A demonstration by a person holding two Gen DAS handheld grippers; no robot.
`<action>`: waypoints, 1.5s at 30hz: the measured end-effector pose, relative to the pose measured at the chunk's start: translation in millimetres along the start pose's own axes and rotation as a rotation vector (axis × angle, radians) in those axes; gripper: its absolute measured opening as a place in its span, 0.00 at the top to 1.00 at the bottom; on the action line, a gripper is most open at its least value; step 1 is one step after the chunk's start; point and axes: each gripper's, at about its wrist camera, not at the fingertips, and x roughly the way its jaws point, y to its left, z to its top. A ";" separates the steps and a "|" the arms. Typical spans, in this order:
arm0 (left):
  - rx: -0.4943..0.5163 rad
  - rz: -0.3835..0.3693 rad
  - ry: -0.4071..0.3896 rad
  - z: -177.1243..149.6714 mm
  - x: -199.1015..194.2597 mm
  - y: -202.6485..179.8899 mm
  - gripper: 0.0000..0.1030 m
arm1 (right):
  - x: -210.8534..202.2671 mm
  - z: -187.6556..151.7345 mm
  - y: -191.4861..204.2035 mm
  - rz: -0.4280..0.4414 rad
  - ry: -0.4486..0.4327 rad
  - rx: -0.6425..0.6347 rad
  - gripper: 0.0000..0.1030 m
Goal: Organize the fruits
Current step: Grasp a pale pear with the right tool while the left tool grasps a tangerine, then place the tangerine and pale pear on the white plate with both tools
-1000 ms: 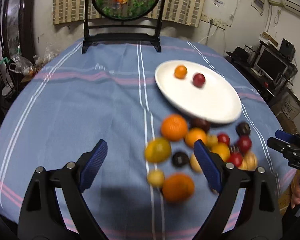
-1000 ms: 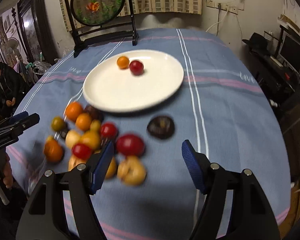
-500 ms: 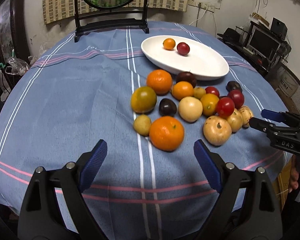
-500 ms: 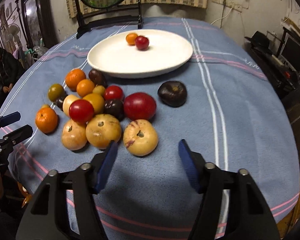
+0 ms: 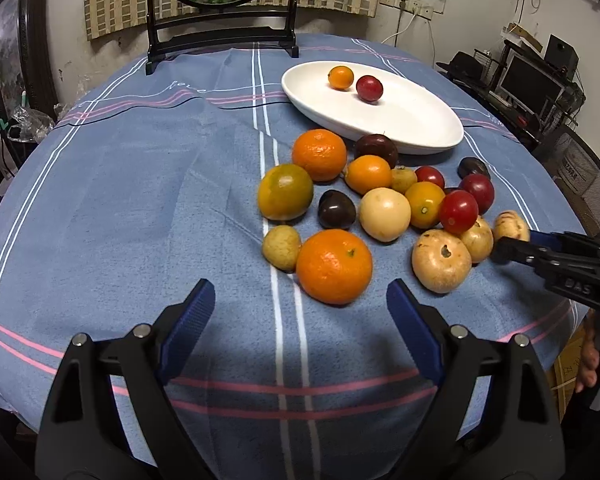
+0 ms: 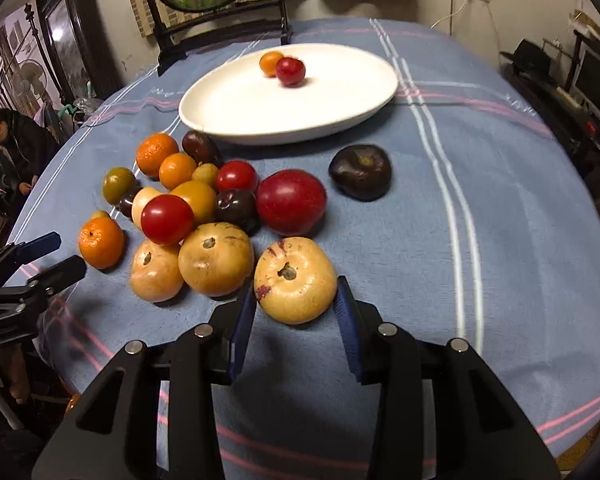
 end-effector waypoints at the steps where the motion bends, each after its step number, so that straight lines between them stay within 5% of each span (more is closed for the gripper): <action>1: -0.001 -0.002 0.002 0.4 1.5 -1.3 0.15 | -3.5 -0.7 -0.2 -0.002 -0.008 -0.004 0.61; 6: -0.010 -0.050 0.028 5.7 15.5 -10.1 0.43 | -5.0 -5.5 -3.3 0.017 0.000 0.006 0.61; 11: -0.006 -0.026 0.051 3.5 29.6 -16.2 0.44 | -1.3 -9.6 -6.3 0.037 0.012 0.022 0.61; 14: -0.019 -0.014 0.036 4.7 29.7 -14.6 0.56 | 1.4 -10.1 -7.0 0.048 0.020 0.025 0.61; 34: -0.015 -0.089 -0.017 18.6 -5.2 -16.9 0.58 | -10.5 -3.7 0.6 0.066 -0.007 0.025 0.61; 40: 0.025 -0.107 -0.054 60.8 -9.6 -21.1 0.58 | -21.4 18.7 4.1 0.073 -0.034 -0.005 0.61; 45: 0.055 -0.104 -0.039 118.6 14.8 -21.9 0.57 | -19.5 74.9 3.1 0.084 -0.052 -0.063 0.61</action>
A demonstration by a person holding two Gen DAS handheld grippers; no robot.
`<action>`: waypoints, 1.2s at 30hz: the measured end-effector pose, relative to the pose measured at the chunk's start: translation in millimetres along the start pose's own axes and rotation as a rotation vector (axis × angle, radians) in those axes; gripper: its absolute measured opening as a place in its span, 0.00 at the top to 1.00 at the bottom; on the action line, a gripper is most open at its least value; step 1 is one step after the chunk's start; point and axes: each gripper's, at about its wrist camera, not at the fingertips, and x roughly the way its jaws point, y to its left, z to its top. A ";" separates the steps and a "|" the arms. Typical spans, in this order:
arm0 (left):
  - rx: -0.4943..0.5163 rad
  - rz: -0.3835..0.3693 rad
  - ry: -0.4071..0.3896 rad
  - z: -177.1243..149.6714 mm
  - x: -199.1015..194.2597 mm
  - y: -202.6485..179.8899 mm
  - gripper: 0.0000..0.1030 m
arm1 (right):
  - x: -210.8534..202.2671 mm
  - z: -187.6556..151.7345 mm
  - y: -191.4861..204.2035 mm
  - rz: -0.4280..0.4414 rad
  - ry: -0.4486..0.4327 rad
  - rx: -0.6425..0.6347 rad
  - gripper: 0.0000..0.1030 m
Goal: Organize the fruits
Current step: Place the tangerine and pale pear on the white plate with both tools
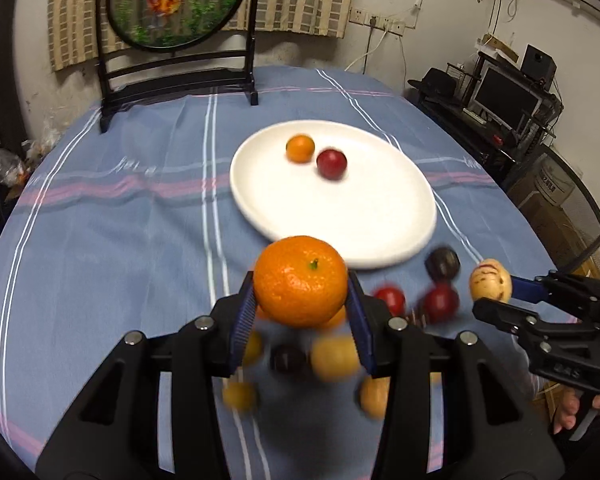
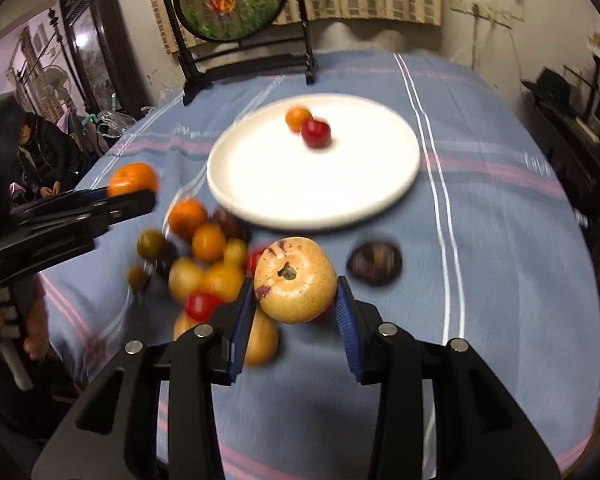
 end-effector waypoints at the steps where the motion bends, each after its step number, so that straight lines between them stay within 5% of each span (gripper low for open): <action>1: -0.004 -0.003 0.012 17.7 12.4 3.3 0.57 | 3.9 10.4 -2.0 -0.004 -0.001 -0.008 0.61; 10: -0.020 0.049 0.120 107.5 131.5 16.1 0.57 | 111.2 138.0 -43.0 -0.088 0.065 0.010 0.61; 19: -0.029 0.056 0.169 119.6 174.5 24.9 0.56 | 168.8 167.0 -69.8 -0.065 0.133 0.074 0.61; 22: -0.032 0.065 0.178 122.9 179.9 26.9 0.53 | 178.8 171.9 -74.8 -0.048 0.159 0.104 0.51; 23: -0.035 0.067 0.169 124.2 177.8 27.9 0.42 | 179.8 172.8 -75.0 -0.048 0.157 0.112 0.36; 24: -0.038 0.071 0.158 125.1 174.3 28.7 0.35 | 176.3 173.5 -76.6 -0.045 0.137 0.122 0.36; 30: -0.056 0.037 0.068 122.2 114.9 36.2 0.34 | 135.6 170.9 -76.6 -0.022 0.101 0.140 0.36; 36: -0.045 0.052 -0.041 72.2 28.7 35.2 0.23 | 66.6 113.3 -60.0 -0.038 0.061 0.110 0.36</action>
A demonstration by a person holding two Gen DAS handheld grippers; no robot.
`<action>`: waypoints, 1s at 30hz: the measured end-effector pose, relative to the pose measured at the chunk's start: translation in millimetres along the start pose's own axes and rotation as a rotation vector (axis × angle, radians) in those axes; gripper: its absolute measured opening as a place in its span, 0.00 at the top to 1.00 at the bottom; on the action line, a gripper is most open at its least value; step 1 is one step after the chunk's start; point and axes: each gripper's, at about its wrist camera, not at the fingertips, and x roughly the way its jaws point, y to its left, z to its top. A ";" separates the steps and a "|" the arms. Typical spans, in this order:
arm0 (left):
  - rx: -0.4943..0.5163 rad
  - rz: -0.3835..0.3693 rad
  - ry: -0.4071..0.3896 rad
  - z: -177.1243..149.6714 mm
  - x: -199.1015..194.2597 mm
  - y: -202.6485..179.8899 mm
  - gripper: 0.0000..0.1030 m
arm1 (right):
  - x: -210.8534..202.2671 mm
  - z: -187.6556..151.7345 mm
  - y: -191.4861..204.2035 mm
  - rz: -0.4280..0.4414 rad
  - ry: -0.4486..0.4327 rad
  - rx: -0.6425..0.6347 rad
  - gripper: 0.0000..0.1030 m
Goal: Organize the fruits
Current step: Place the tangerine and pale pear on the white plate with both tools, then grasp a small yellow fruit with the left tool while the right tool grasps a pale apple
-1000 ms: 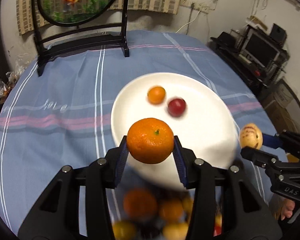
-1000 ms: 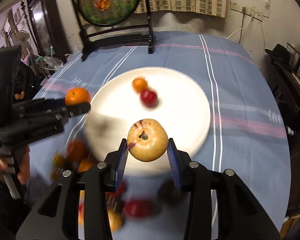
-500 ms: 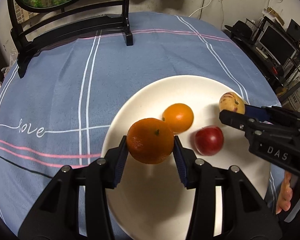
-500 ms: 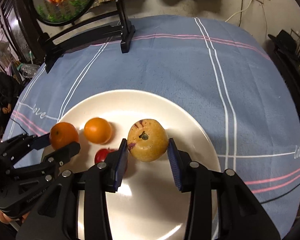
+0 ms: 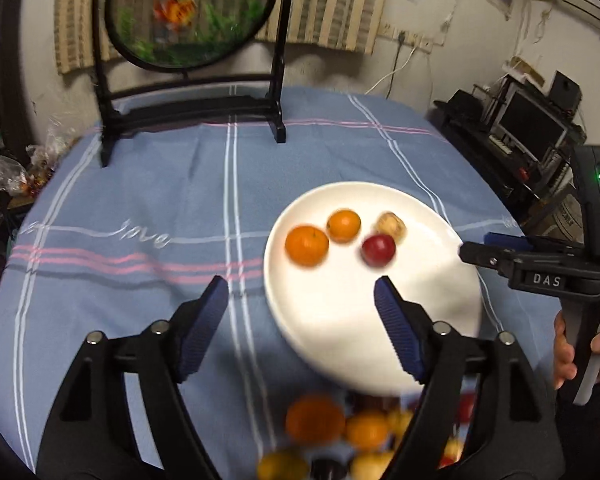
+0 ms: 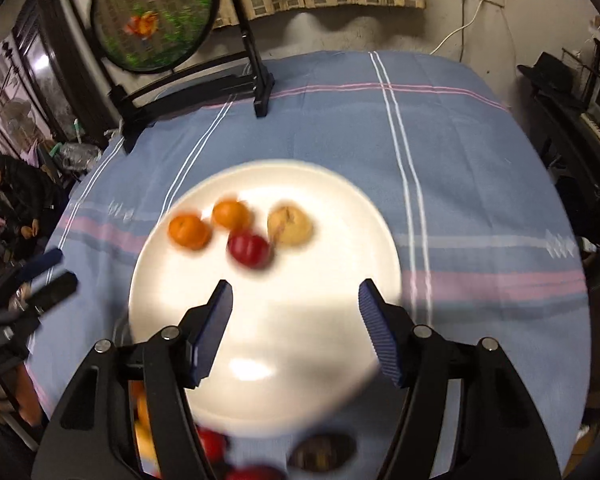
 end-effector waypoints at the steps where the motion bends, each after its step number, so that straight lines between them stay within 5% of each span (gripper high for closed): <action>1: 0.005 0.008 -0.017 -14.6 -13.9 -0.4 0.22 | -12.9 -19.0 4.0 -0.009 -0.017 -0.012 0.36; 10: -0.069 0.010 -0.028 -127.5 -55.7 5.2 0.19 | -68.2 -152.5 26.9 -0.029 -0.099 0.022 0.33; 21: -0.069 0.053 0.000 -159.7 -69.4 17.5 0.19 | -65.4 -189.3 69.9 -0.016 -0.094 -0.099 0.33; 27: -0.066 0.050 0.017 -166.7 -70.8 24.2 0.18 | -37.2 -199.0 76.1 -0.007 -0.018 -0.137 0.51; 30: -0.057 0.046 0.032 -169.8 -68.7 24.9 0.18 | -26.3 -197.0 76.3 0.003 0.001 -0.141 0.52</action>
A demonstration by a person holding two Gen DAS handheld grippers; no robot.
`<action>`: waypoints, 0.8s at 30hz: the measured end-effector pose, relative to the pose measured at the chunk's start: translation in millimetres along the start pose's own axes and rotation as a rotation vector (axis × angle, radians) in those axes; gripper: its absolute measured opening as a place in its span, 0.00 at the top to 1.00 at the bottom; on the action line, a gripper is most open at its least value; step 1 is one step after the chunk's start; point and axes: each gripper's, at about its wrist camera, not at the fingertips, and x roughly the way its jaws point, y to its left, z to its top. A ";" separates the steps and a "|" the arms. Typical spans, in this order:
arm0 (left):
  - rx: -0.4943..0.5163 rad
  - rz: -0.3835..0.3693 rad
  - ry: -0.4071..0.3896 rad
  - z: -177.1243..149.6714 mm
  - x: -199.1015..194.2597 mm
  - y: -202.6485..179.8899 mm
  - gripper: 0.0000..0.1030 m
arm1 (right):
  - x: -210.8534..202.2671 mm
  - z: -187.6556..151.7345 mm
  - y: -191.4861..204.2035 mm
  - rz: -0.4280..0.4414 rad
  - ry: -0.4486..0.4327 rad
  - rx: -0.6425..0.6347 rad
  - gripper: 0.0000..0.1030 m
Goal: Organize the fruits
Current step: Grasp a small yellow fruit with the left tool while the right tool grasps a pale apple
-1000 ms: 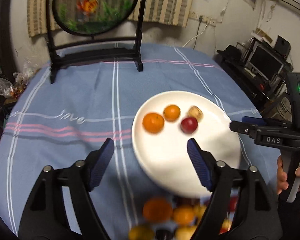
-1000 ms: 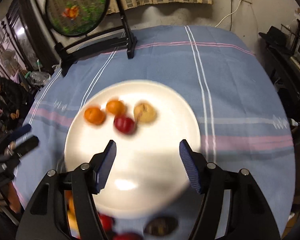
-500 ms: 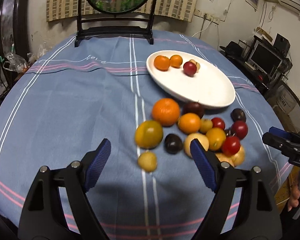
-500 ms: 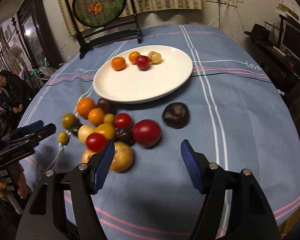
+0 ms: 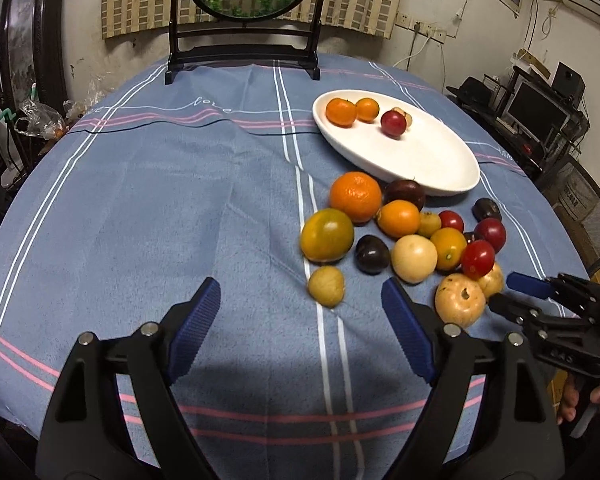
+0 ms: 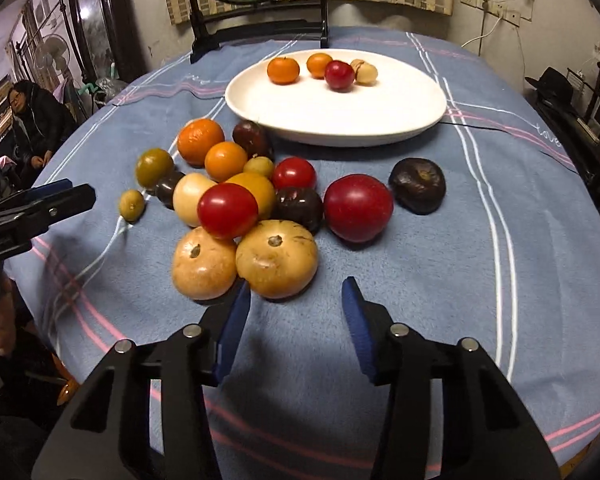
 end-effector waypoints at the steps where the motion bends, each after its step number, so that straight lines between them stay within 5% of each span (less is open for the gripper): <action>1: 0.004 -0.002 0.006 -0.3 0.9 -0.4 0.18 | 3.2 0.6 -0.2 0.012 0.008 0.002 0.52; 8: 0.040 -0.008 0.042 -4.4 11.8 -9.9 0.18 | 19.5 12.8 3.0 0.033 0.001 0.006 0.56; 17: 0.066 -0.001 0.037 -0.6 30.5 -21.9 0.21 | -14.4 -5.7 -10.9 0.025 0.011 0.068 0.57; 21: 0.072 -0.005 0.064 1.6 42.7 -24.1 0.51 | -18.4 -10.5 -17.3 0.040 0.002 0.089 0.57; 24: 0.075 0.005 0.080 1.5 49.5 -23.9 0.57 | -15.4 -14.1 -19.5 0.055 0.012 0.094 0.57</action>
